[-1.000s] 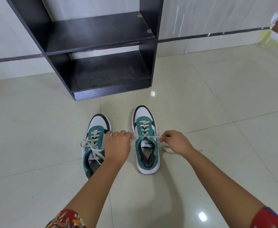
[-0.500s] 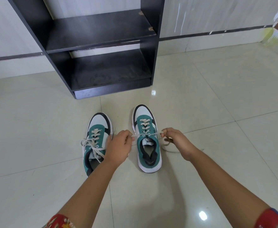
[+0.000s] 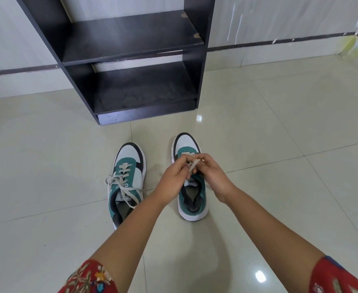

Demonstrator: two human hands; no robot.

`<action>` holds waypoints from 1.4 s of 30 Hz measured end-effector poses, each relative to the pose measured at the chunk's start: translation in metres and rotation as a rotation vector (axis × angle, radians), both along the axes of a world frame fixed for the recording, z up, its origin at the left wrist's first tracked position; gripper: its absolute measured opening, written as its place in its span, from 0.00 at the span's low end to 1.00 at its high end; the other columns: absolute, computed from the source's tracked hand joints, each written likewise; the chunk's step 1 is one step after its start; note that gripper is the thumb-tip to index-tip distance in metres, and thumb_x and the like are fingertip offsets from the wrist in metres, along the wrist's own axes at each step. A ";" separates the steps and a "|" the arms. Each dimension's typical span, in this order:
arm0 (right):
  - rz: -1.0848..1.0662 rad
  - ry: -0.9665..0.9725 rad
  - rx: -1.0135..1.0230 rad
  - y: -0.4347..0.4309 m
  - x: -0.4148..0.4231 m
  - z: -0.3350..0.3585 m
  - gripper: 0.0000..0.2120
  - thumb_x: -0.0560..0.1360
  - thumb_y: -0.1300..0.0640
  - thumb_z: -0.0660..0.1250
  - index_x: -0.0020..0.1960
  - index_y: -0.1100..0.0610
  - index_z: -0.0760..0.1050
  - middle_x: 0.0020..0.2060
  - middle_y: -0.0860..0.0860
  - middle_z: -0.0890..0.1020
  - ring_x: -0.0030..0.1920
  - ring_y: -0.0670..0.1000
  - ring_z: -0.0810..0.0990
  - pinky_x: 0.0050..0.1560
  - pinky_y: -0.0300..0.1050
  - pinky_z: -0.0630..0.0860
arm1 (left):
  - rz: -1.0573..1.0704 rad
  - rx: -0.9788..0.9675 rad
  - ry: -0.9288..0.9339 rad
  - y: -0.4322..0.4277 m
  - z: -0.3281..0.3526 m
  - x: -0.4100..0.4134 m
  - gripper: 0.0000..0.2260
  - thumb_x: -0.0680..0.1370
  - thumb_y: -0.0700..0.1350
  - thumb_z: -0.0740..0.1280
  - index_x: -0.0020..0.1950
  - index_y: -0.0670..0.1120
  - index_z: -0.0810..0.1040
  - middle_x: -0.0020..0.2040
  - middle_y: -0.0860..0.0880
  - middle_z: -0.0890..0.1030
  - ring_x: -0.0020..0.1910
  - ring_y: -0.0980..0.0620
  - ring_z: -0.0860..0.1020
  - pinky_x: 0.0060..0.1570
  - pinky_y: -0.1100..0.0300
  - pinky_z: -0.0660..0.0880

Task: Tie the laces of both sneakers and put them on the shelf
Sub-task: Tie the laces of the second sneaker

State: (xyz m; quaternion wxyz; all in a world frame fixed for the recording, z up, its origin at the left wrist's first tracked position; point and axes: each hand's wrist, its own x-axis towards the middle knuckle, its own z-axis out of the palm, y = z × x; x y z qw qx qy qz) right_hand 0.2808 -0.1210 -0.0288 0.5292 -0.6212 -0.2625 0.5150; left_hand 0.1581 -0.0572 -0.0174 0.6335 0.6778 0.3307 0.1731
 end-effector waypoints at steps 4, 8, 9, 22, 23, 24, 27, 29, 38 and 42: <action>-0.004 0.004 -0.032 0.000 0.002 0.002 0.08 0.77 0.65 0.57 0.48 0.54 0.62 0.33 0.51 0.74 0.39 0.50 0.74 0.45 0.38 0.71 | 0.047 -0.123 -0.006 0.004 0.000 0.003 0.10 0.80 0.38 0.57 0.58 0.49 0.63 0.33 0.49 0.75 0.24 0.60 0.68 0.25 0.70 0.65; 0.099 -0.063 0.020 -0.002 0.001 0.005 0.06 0.78 0.64 0.56 0.51 0.55 0.68 0.33 0.53 0.73 0.41 0.51 0.74 0.49 0.39 0.72 | 0.071 -0.268 0.064 0.013 0.006 0.008 0.04 0.81 0.42 0.58 0.51 0.50 0.70 0.23 0.54 0.73 0.18 0.61 0.64 0.20 0.70 0.59; 0.110 -0.062 0.028 -0.002 0.001 0.004 0.06 0.78 0.63 0.56 0.53 0.56 0.69 0.34 0.54 0.73 0.41 0.51 0.74 0.50 0.39 0.72 | 0.076 -0.267 0.090 0.014 0.005 0.009 0.05 0.81 0.43 0.58 0.47 0.47 0.71 0.23 0.53 0.73 0.18 0.61 0.63 0.20 0.69 0.58; -0.129 -0.047 -0.165 0.016 0.007 0.006 0.07 0.73 0.65 0.59 0.37 0.59 0.70 0.24 0.54 0.73 0.27 0.50 0.71 0.34 0.40 0.69 | 0.010 0.664 0.313 0.015 0.004 0.000 0.04 0.72 0.39 0.66 0.45 0.45 0.73 0.45 0.51 0.79 0.41 0.52 0.76 0.40 0.57 0.74; -0.104 -0.062 -0.189 0.017 0.008 0.007 0.07 0.72 0.65 0.60 0.36 0.59 0.71 0.24 0.54 0.73 0.27 0.50 0.71 0.33 0.39 0.69 | -0.020 0.803 0.317 0.016 0.002 -0.002 0.06 0.72 0.38 0.66 0.49 0.45 0.75 0.49 0.50 0.79 0.43 0.49 0.77 0.41 0.54 0.76; -0.085 -0.070 -0.211 0.019 0.008 0.008 0.07 0.71 0.65 0.61 0.35 0.59 0.71 0.23 0.53 0.72 0.27 0.49 0.71 0.32 0.38 0.69 | -0.064 0.902 0.307 0.017 -0.003 -0.003 0.09 0.72 0.37 0.66 0.52 0.45 0.75 0.52 0.49 0.81 0.44 0.47 0.79 0.40 0.53 0.77; -0.078 -0.085 -0.253 0.020 0.005 0.009 0.06 0.71 0.65 0.63 0.36 0.58 0.71 0.25 0.52 0.72 0.24 0.46 0.70 0.28 0.33 0.69 | -0.177 1.100 0.299 0.016 -0.001 0.000 0.10 0.68 0.33 0.68 0.46 0.44 0.74 0.43 0.46 0.83 0.35 0.42 0.80 0.29 0.55 0.74; -0.093 -0.061 -0.216 0.020 0.002 0.008 0.05 0.73 0.65 0.61 0.40 0.59 0.72 0.27 0.52 0.73 0.25 0.45 0.69 0.27 0.31 0.69 | -0.153 1.188 0.297 0.016 0.001 0.001 0.09 0.66 0.33 0.69 0.41 0.43 0.74 0.34 0.45 0.80 0.29 0.42 0.77 0.25 0.58 0.69; -0.103 -0.403 0.030 -0.007 -0.015 0.006 0.18 0.78 0.50 0.61 0.33 0.58 0.73 0.28 0.48 0.74 0.31 0.45 0.71 0.38 0.40 0.69 | 0.201 -0.163 0.315 0.031 0.013 0.006 0.12 0.65 0.35 0.72 0.33 0.45 0.69 0.29 0.49 0.70 0.27 0.52 0.64 0.27 0.61 0.60; -0.047 -0.718 0.010 -0.016 -0.026 -0.006 0.15 0.73 0.49 0.68 0.37 0.60 0.76 0.45 0.48 0.74 0.44 0.44 0.76 0.44 0.32 0.70 | 0.254 -0.362 0.311 0.034 0.012 0.001 0.11 0.69 0.34 0.69 0.33 0.44 0.69 0.27 0.49 0.68 0.24 0.54 0.61 0.21 0.65 0.58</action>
